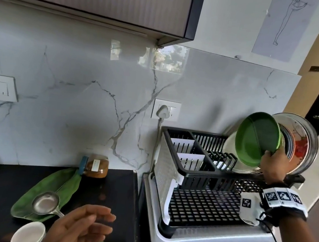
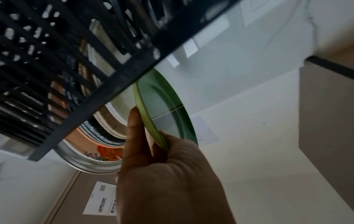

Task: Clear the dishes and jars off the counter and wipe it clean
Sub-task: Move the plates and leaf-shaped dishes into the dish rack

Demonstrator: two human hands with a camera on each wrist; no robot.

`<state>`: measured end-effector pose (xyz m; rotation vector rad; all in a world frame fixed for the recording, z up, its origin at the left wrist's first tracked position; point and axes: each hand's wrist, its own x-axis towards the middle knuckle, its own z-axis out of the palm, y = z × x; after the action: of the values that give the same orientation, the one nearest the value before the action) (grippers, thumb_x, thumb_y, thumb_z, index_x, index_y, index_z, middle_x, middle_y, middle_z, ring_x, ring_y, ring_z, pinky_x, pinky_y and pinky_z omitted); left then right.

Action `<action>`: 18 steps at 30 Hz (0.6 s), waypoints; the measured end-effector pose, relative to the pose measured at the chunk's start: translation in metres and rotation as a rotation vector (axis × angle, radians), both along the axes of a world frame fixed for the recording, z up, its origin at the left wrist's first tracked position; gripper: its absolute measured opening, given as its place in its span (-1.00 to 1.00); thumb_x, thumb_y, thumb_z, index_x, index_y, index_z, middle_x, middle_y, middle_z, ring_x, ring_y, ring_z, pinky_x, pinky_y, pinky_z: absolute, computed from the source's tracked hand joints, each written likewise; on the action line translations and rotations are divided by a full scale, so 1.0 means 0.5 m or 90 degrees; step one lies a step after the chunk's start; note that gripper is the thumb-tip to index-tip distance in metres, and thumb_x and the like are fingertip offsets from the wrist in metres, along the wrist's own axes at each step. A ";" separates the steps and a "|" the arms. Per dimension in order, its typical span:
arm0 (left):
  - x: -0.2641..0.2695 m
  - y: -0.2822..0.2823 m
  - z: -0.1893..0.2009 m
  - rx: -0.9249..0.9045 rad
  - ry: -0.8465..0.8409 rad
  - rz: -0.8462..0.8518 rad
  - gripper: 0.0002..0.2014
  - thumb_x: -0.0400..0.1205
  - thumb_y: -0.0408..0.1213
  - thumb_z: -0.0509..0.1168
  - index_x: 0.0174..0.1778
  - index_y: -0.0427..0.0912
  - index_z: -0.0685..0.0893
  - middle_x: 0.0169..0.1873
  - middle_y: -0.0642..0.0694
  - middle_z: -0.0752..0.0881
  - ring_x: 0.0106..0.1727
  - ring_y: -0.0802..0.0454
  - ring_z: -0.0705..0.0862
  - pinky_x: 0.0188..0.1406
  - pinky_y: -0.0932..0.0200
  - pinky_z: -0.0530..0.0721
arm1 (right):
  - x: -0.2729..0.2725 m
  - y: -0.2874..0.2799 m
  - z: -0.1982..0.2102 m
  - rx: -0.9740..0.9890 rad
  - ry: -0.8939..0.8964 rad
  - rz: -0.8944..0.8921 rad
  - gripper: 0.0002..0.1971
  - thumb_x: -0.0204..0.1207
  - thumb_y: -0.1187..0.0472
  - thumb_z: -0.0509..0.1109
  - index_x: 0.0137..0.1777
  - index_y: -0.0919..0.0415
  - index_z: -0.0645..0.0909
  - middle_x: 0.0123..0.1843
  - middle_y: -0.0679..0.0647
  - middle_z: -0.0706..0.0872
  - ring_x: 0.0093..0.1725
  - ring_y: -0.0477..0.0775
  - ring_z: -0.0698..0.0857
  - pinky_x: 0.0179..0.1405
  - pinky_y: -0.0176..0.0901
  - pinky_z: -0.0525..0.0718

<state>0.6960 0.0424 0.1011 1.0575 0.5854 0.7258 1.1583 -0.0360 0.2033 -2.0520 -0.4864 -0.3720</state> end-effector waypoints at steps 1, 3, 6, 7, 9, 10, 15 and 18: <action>-0.003 0.006 -0.007 -0.007 0.001 0.013 -0.84 0.60 -0.52 0.23 -0.13 -0.48 0.72 -0.09 -0.54 0.73 -0.36 -0.28 0.78 -0.48 0.01 0.77 | 0.005 0.004 -0.005 -0.021 0.002 -0.002 -0.65 0.60 0.41 0.18 0.37 0.49 0.37 0.26 0.58 0.56 0.27 0.54 0.53 0.31 0.23 0.42; -0.013 0.017 -0.025 -0.020 0.004 0.007 -0.71 0.66 -0.61 0.00 -0.05 -0.51 0.66 -0.12 -0.54 0.73 -0.38 -0.28 0.77 -0.50 0.00 0.77 | 0.016 0.012 -0.018 -0.062 0.006 -0.003 -0.67 0.60 0.41 0.19 0.33 0.52 0.36 0.23 0.62 0.56 0.24 0.58 0.55 0.23 0.26 0.48; -0.020 0.017 -0.030 -0.049 0.004 0.015 -0.69 0.67 -0.62 -0.03 -0.02 -0.49 0.65 -0.16 -0.51 0.74 -0.39 -0.29 0.77 -0.52 -0.02 0.77 | 0.030 0.026 -0.035 -0.102 0.014 0.008 -0.67 0.59 0.42 0.19 0.32 0.53 0.36 0.22 0.64 0.55 0.22 0.60 0.55 0.20 0.28 0.50; -0.022 0.020 -0.039 -0.046 0.007 0.021 -0.69 0.67 -0.62 -0.03 -0.02 -0.48 0.64 -0.19 -0.50 0.75 -0.40 -0.28 0.76 -0.53 -0.02 0.76 | 0.029 0.031 -0.036 -0.113 0.021 0.014 -0.66 0.59 0.42 0.19 0.34 0.53 0.35 0.23 0.63 0.55 0.23 0.60 0.55 0.21 0.28 0.49; -0.023 0.020 -0.042 -0.051 0.012 0.045 -0.70 0.67 -0.62 -0.04 -0.03 -0.50 0.63 -0.23 -0.48 0.75 -0.43 -0.28 0.76 -0.56 -0.02 0.75 | 0.033 0.045 -0.037 -0.141 0.026 0.036 -0.65 0.57 0.43 0.19 0.34 0.52 0.35 0.22 0.62 0.55 0.22 0.58 0.56 0.20 0.27 0.50; -0.023 0.018 -0.040 -0.056 0.011 0.044 -0.70 0.66 -0.63 -0.04 -0.04 -0.51 0.63 -0.25 -0.48 0.75 -0.44 -0.28 0.76 -0.58 -0.02 0.75 | 0.038 0.053 -0.037 -0.158 0.022 0.049 -0.66 0.55 0.44 0.19 0.32 0.51 0.36 0.21 0.61 0.55 0.20 0.56 0.57 0.19 0.27 0.51; -0.038 0.017 -0.042 -0.051 0.027 0.069 -0.72 0.60 -0.64 0.07 -0.16 -0.47 0.71 -0.18 -0.52 0.75 -0.42 -0.26 0.77 -0.54 -0.02 0.76 | 0.053 0.082 -0.036 -0.265 0.034 0.110 -0.71 0.51 0.43 0.20 0.23 0.43 0.36 0.11 0.55 0.58 0.14 0.51 0.59 0.11 0.24 0.55; -0.051 0.005 -0.033 -0.008 0.023 0.127 -0.79 0.52 -0.59 0.21 -0.27 -0.41 0.77 -0.24 -0.45 0.77 -0.42 -0.19 0.78 -0.49 0.04 0.76 | 0.035 0.079 -0.025 -0.275 0.045 0.113 -0.69 0.50 0.40 0.27 0.21 0.45 0.37 0.13 0.57 0.57 0.14 0.52 0.58 0.06 0.19 0.53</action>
<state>0.6706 0.0447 0.0844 1.0120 0.7336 0.8778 1.1756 0.0035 0.1907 -2.4022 -0.7502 -0.0898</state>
